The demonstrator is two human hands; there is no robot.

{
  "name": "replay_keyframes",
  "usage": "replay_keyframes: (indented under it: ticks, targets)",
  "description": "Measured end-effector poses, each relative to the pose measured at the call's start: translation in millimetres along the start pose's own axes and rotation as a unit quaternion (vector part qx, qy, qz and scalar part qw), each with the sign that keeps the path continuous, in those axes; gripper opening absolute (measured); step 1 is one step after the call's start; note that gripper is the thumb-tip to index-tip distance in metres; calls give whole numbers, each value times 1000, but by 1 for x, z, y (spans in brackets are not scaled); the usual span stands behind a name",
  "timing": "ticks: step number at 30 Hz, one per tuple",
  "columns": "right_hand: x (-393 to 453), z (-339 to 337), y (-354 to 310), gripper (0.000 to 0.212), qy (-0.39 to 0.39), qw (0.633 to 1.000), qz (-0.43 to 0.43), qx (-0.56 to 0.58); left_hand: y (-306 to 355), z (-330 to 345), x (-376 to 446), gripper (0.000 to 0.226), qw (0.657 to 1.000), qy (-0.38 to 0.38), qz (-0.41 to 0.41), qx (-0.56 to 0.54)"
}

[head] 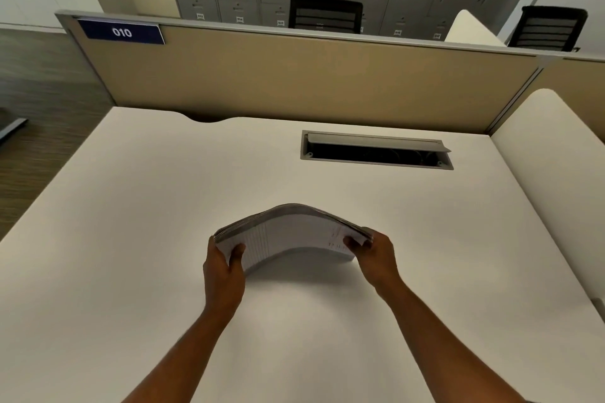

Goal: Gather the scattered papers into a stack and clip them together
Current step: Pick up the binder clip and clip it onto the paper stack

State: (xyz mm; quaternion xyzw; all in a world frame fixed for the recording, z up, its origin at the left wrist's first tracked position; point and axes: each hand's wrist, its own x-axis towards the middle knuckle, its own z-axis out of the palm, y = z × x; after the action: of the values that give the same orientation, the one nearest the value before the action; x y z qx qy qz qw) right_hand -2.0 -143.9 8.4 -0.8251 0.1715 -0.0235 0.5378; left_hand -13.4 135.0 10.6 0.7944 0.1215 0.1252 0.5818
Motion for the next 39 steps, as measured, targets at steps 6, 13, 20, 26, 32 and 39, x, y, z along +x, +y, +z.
replay_keyframes:
  ticks: [6,13,20,26,32,39]
  targets:
    - [-29,20,27,29,73,997,-26,-1,-6,-4,-11,31,1000,-11,-15,2]
    - [-26,22,32,26,93,995,-8,-24,-10,-3,-5,46,998,-18,-57,34]
    - [-22,15,-9,102,113,932,144,313,-5,-4,2,39,982,-73,-133,-113]
    - [-29,37,-34,55,-46,841,136,522,-18,7,-13,79,933,-127,-230,-244]
    - [-28,24,-53,21,22,943,21,332,-6,-4,-12,86,964,-56,-220,-138]
    - [-29,15,-61,18,1,969,-46,241,71,5,14,21,994,-56,91,-12]
